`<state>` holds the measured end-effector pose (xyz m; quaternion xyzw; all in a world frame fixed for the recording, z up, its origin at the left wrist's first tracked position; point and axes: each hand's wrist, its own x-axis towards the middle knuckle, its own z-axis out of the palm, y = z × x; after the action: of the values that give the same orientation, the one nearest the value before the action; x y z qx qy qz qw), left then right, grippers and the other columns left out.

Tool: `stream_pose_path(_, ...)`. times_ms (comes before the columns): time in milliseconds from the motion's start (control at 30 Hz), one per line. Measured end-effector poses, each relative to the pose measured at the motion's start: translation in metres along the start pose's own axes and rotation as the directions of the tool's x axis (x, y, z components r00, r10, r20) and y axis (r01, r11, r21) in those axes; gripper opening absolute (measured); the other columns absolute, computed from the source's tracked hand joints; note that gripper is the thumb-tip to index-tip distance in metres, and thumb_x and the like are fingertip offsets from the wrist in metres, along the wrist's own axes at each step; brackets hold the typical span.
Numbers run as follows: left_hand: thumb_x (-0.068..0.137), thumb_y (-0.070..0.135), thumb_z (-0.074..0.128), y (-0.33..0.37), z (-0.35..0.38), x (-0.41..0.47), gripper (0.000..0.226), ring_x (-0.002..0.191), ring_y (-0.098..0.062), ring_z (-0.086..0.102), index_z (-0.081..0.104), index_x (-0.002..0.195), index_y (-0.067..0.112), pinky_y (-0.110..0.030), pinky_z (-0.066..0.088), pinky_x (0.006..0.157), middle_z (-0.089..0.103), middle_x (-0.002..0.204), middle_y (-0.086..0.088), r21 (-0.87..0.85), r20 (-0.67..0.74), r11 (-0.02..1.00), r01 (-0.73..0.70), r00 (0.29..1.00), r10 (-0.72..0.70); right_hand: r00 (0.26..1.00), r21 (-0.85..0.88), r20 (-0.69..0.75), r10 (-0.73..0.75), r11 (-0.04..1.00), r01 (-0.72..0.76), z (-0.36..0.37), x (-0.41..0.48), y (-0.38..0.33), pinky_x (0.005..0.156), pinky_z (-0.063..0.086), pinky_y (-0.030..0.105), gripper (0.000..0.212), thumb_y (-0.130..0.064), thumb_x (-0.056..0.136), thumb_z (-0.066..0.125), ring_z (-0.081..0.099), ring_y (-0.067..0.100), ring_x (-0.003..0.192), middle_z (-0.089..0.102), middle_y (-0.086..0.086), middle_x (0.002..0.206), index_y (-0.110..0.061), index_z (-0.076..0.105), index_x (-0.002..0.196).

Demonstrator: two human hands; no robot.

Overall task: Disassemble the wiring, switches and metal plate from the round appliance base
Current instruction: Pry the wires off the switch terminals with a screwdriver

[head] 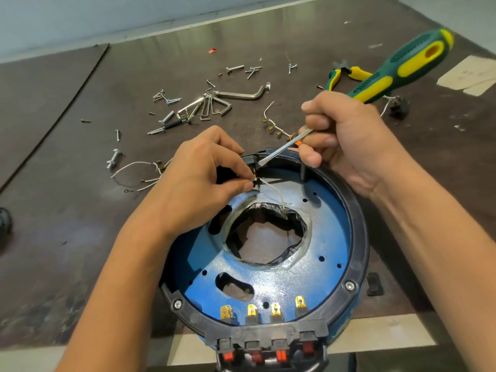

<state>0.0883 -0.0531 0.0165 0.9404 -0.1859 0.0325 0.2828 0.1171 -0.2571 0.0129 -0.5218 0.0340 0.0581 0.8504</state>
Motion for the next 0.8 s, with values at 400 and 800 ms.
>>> stream_pose_path(400, 0.079, 0.024, 0.081, 0.002, 0.0, 0.001, 0.007, 0.097, -0.002, 0.056, 0.078, 0.084, 0.028, -0.013, 0.041, 0.082, 0.058, 0.105, 0.01, 0.052, 0.012, 0.999, -0.006, 1.0, 0.005, 0.999, 0.08, 0.026, 0.037, 0.996, -0.038, -0.008, 0.01, 0.002, 0.034, 0.025, 0.02, 0.043, -0.002, 0.097, 0.05, 0.018, 0.007, 0.04, 0.028, -0.006, 0.052, -0.019, 0.038, 0.059)
stream_pose_path(800, 0.078, 0.027, 0.081, 0.006, 0.0, 0.0, 0.005, 0.098, -0.004, 0.057, 0.079, 0.082, 0.03, -0.022, 0.044, 0.083, 0.059, 0.106, 0.009, 0.057, -0.002, 0.998, 0.008, 1.0, -0.008, 0.981, -0.116, 0.138, -0.133, 0.982, 0.15, -0.01, -0.008, 0.009, 0.038, 0.036, 0.025, 0.055, -0.003, 0.099, 0.053, 0.023, 0.014, 0.04, 0.023, -0.001, 0.055, -0.022, 0.039, 0.05)
